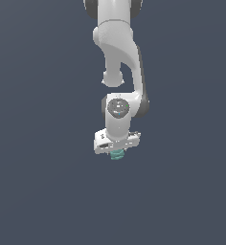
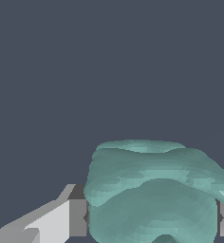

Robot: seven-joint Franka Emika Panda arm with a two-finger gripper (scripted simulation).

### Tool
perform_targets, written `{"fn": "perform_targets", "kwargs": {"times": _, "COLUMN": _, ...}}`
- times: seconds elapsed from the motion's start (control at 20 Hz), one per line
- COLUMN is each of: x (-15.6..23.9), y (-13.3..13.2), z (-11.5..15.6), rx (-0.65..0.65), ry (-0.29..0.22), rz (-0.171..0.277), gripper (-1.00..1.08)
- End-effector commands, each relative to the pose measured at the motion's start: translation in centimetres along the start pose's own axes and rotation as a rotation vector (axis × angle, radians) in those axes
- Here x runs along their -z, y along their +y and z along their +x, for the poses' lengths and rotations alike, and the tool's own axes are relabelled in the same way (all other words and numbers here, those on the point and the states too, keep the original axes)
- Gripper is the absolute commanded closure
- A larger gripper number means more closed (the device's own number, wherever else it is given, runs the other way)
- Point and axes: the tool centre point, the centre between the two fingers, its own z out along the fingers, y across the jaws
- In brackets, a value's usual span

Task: Pick up the object and move it to a goal position.

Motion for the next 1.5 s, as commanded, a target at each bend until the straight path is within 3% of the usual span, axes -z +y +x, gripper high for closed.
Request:
{"fn": "perform_targets", "kwargs": {"times": 0.0, "x": 1.6, "y": -0.3, "z": 0.9, "rx": -0.003, "ry": 0.024, "rz": -0.005, "gripper": 1.08}}
{"fn": "perform_targets", "kwargs": {"times": 0.35, "x": 9.7, "y": -2.0, "z": 4.5, "rx": -0.02, "ry": 0.143, "rz": -0.034, "gripper": 1.08}}
{"fn": "perform_targets", "kwargs": {"times": 0.75, "x": 25.4, "y": -5.5, "z": 8.8, "rx": -0.054, "ry": 0.362, "rz": -0.09, "gripper": 1.08}}
{"fn": "perform_targets", "kwargs": {"times": 1.1, "x": 37.1, "y": -8.5, "z": 9.8, "rx": -0.079, "ry": 0.52, "rz": -0.136, "gripper": 1.08}}
{"fn": "perform_targets", "kwargs": {"times": 1.45, "x": 43.3, "y": -10.4, "z": 9.7, "rx": -0.09, "ry": 0.604, "rz": -0.165, "gripper": 1.08}}
